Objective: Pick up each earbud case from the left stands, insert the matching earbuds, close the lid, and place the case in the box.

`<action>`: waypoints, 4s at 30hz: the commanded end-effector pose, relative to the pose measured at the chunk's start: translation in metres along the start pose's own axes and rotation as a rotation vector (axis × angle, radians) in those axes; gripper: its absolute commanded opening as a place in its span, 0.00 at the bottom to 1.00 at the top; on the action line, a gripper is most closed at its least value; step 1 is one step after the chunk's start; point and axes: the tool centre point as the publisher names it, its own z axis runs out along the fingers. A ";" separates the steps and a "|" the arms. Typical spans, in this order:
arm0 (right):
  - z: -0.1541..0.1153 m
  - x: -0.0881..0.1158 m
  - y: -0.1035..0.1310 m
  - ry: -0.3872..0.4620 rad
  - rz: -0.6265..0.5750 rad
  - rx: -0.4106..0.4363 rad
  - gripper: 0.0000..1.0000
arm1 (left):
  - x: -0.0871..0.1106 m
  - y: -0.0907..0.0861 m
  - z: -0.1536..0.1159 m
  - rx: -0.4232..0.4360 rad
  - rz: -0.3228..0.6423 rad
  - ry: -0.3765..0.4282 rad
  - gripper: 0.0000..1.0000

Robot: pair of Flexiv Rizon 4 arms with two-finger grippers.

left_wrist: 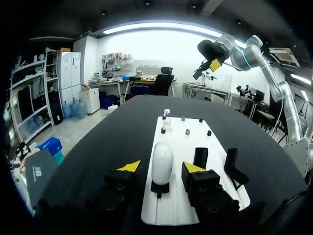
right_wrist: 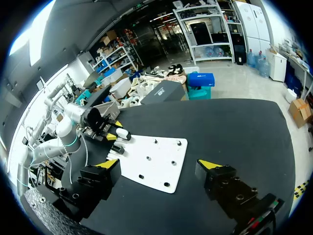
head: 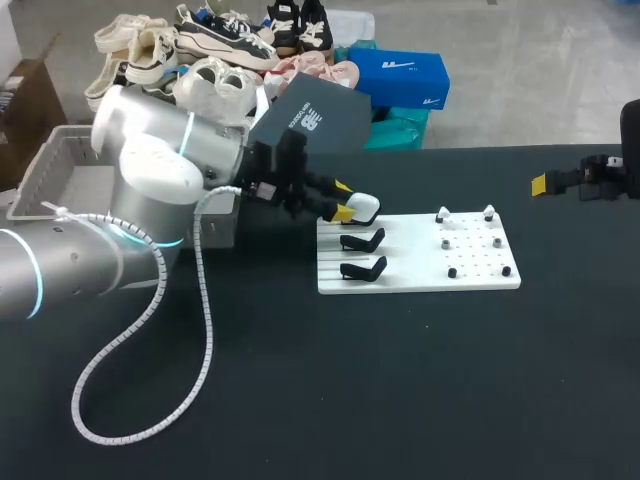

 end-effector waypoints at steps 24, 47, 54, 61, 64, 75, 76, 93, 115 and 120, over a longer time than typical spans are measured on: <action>0.000 0.000 -0.002 0.001 -0.001 -0.006 1.00 | 0.003 0.007 0.012 0.000 0.033 0.008 0.41; 0.000 0.000 -0.002 0.001 -0.001 -0.006 1.00 | -0.019 -0.011 -0.022 0.018 0.025 -0.076 0.00; 0.000 0.000 -0.002 0.001 -0.001 -0.006 1.00 | -0.049 -0.039 -0.050 -0.076 0.126 -0.186 0.00; 0.000 0.000 -0.002 0.001 -0.001 -0.006 1.00 | -0.058 -0.059 -0.058 -0.125 0.146 -0.251 0.00; 0.000 0.000 -0.002 0.001 -0.001 -0.006 1.00 | -0.061 -0.069 -0.059 -0.140 0.143 -0.273 0.00; 0.000 0.000 -0.002 0.001 -0.001 -0.006 1.00 | -0.073 -0.097 -0.057 -0.147 0.119 -0.326 0.00; 0.000 0.000 -0.002 0.001 -0.001 -0.006 1.00 | -0.073 -0.099 -0.057 -0.147 0.120 -0.328 0.00; 0.000 0.000 -0.002 0.001 -0.001 -0.006 1.00 | -0.077 -0.105 -0.057 -0.156 0.129 -0.330 0.00; 0.000 0.000 -0.002 0.001 -0.001 -0.006 1.00 | -0.077 -0.105 -0.057 -0.156 0.129 -0.330 0.00; 0.000 0.000 -0.002 0.001 -0.001 -0.006 1.00 | -0.077 -0.105 -0.057 -0.156 0.129 -0.330 0.00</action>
